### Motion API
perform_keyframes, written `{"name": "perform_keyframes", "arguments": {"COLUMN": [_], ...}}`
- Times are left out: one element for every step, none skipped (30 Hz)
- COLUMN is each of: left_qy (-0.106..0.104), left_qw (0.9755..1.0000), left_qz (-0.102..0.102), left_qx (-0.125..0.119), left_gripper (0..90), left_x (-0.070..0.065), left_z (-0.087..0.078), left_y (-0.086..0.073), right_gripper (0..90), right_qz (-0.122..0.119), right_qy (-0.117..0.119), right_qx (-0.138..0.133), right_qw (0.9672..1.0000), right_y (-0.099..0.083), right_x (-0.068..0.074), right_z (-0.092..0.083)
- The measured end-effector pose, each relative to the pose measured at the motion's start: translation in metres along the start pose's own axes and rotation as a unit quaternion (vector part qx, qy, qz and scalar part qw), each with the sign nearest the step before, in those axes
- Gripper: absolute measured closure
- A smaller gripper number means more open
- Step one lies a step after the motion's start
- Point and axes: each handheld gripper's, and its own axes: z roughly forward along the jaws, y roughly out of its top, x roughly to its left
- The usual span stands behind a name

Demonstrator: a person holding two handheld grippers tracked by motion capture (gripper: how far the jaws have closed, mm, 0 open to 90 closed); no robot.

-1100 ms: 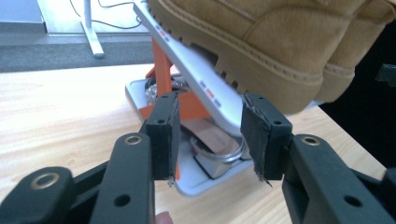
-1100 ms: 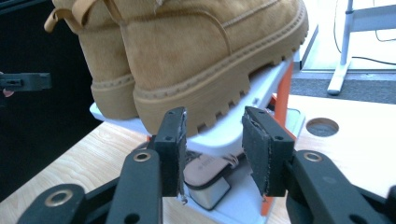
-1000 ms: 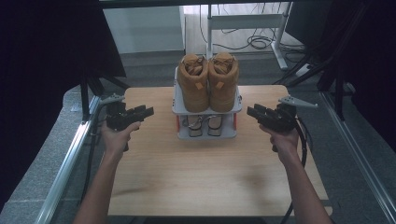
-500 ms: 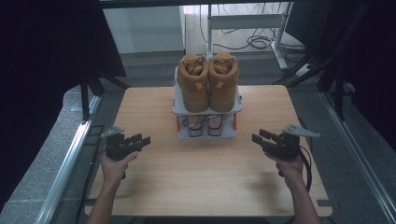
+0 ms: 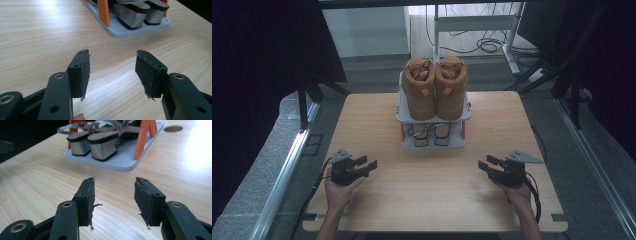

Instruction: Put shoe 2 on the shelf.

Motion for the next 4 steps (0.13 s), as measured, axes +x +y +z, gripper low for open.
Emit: {"name": "perform_keyframes", "arguments": {"left_qy": [0.002, 0.004, 0.005, 0.005], "left_qw": [1.0000, 1.0000, 1.0000, 1.0000], "left_qz": [0.000, 0.001, 0.001, -0.001], "left_qx": [0.001, 0.000, 0.000, -0.001], "left_gripper": [44.3, 43.8, 43.2, 42.8], "left_x": [0.0006, 0.0010, 0.0011, 0.0009], "left_z": [-0.0004, -0.0009, -0.0011, -0.0010], "left_y": [0.0001, 0.0001, -0.0001, -0.0005], "right_gripper": [49.4, 48.7, 48.0, 47.2], "right_qz": [0.005, 0.010, 0.013, 0.012], "right_qy": [0.002, 0.004, 0.004, 0.004], "right_qx": [-0.006, -0.009, -0.011, -0.011], "right_qw": [1.0000, 0.9999, 0.9999, 0.9999], "right_y": [0.0002, 0.0001, -0.0006, -0.0015], "right_x": [-0.0002, -0.0005, -0.0008, -0.0014], "right_z": [-0.0014, -0.0028, -0.0037, -0.0045]}}
